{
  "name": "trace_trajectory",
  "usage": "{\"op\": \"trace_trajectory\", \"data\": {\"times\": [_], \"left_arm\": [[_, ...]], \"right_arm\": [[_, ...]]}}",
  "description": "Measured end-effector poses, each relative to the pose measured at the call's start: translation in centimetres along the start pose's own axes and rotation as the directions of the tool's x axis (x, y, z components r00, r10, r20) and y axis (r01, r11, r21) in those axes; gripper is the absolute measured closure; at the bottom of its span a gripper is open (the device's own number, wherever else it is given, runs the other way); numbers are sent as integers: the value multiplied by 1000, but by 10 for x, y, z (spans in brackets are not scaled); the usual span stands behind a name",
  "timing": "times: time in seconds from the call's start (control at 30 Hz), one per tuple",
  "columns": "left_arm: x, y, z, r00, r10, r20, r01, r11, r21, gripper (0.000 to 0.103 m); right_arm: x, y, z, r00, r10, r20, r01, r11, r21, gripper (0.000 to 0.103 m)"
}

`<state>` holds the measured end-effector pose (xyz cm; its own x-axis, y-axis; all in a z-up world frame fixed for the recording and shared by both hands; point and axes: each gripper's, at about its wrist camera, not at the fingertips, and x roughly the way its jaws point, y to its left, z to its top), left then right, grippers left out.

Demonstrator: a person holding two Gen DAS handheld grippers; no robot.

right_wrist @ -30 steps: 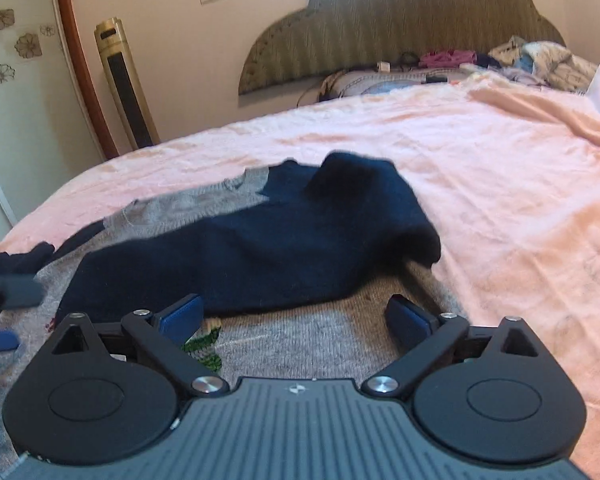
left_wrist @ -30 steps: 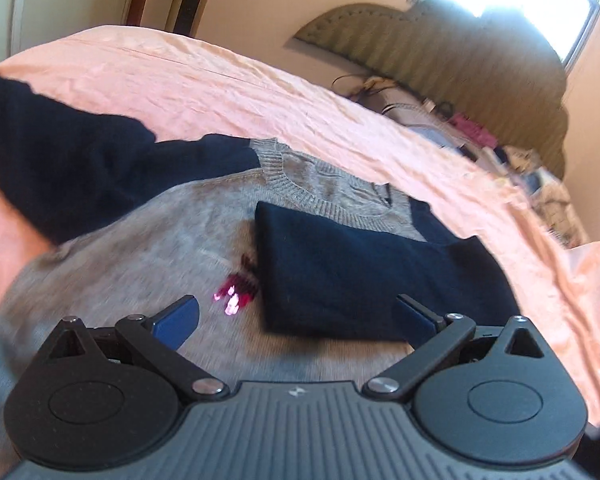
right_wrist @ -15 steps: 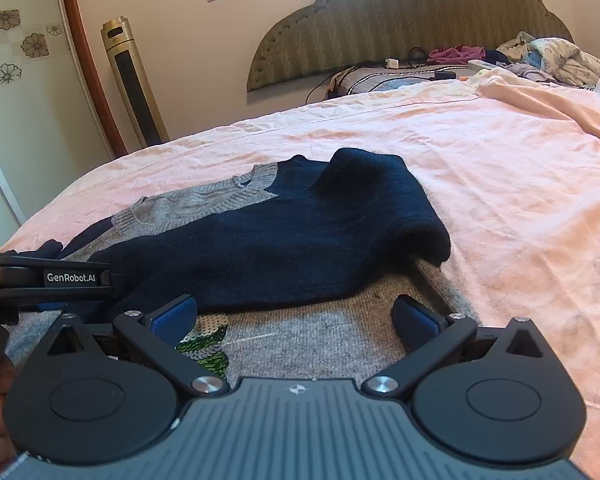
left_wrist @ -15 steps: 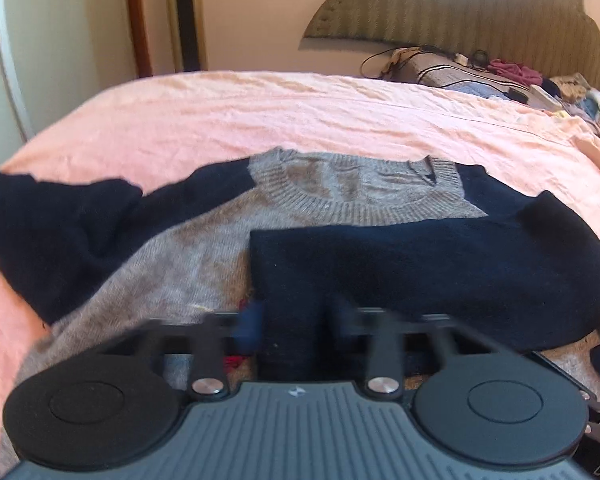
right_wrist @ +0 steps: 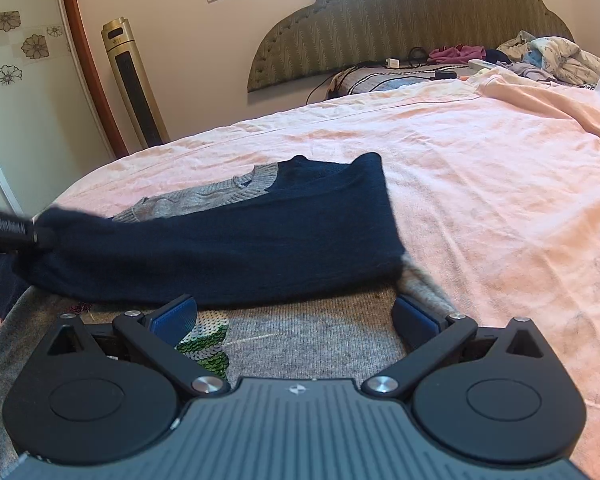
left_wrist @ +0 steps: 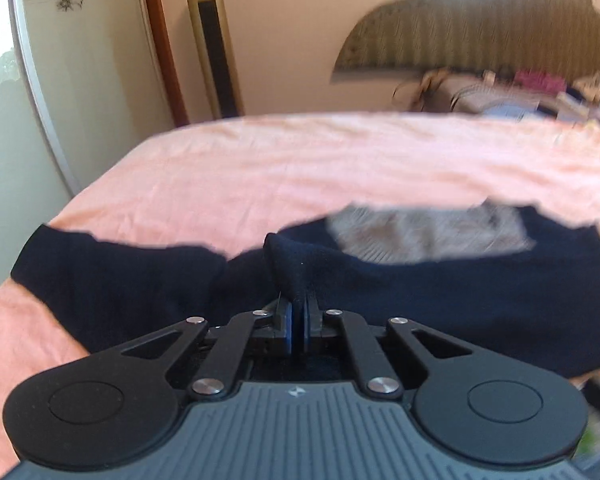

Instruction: Fold small clothes

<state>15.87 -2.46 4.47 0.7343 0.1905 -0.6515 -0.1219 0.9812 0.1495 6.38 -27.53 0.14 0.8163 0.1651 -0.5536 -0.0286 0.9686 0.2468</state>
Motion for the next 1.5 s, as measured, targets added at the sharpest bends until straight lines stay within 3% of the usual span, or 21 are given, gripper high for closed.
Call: {"op": "trace_trajectory", "data": {"times": [0.1,0.17,0.2,0.27,0.33,0.4,0.5,0.6,0.63,0.73,0.87,0.93,1.03,1.1,1.17,1.23,1.3,1.33,1.43,1.47,1.5], "left_arm": [[8,3,-17,999,-25,-33,28,996,90,95],[-7,8,-24,1000,12,29,-14,996,93,87],[-17,13,-26,996,26,80,-32,997,72,79],[-36,29,-30,977,6,211,-5,1000,-1,61],[-42,36,-28,958,-60,281,76,996,-45,16],[-33,26,-18,958,-126,258,138,990,-27,16],[-1,7,-9,970,-206,130,211,977,-22,16],[36,4,-10,977,-213,-7,212,975,-72,17],[40,6,-12,975,-221,0,221,972,-76,16],[40,7,-24,972,-232,27,233,972,-43,16],[32,13,-23,967,-250,40,252,967,-49,16],[15,39,-23,957,-266,115,277,956,-98,16],[-1,103,-20,956,-181,231,233,947,-222,15],[8,161,-17,969,-89,231,173,911,-375,12],[27,223,-18,985,-14,170,107,829,-548,12],[50,283,-26,997,39,69,23,688,-726,12],[70,326,-36,999,-18,42,45,554,-832,12],[79,341,-40,997,-48,58,75,513,-855,12],[87,351,-33,998,-12,58,56,509,-859,13],[91,349,-28,999,3,54,44,529,-848,16],[96,344,-23,999,23,43,23,563,-826,29]], "right_arm": [[0,0,0,1000,2,1,-2,1000,2,0],[-5,-3,0,1000,19,23,-20,1000,20,0],[-13,-6,2,998,40,58,-42,998,39,6],[-30,-9,14,988,85,131,-93,994,55,7],[-37,-4,35,974,97,205,-103,995,18,3],[-22,9,62,972,93,215,-79,994,-72,0],[39,30,82,997,56,57,-44,978,-204,0],[95,36,71,994,-53,-94,20,947,-322,3],[103,34,66,993,-76,-95,40,941,-336,0],[101,21,62,996,-19,-86,-4,966,-260,0],[103,24,60,996,-25,-91,-1,962,-273,0],[102,24,59,996,-24,-90,-1,962,-272,0],[102,23,60,996,-25,-89,0,962,-272,0],[102,23,61,996,-25,-89,0,962,-271,0],[102,23,61,996,-26,-88,1,962,-272,0],[101,23,61,996,-26,-87,1,963,-271,0],[101,23,61,996,-26,-86,2,963,-270,0],[101,23,61,996,-26,-86,2,963,-270,0],[101,22,61,996,-25,-85,1,963,-269,0],[101,23,61,996,-25,-85,1,963,-269,0],[101,23,61,996,-25,-86,2,963,-269,0]]}}
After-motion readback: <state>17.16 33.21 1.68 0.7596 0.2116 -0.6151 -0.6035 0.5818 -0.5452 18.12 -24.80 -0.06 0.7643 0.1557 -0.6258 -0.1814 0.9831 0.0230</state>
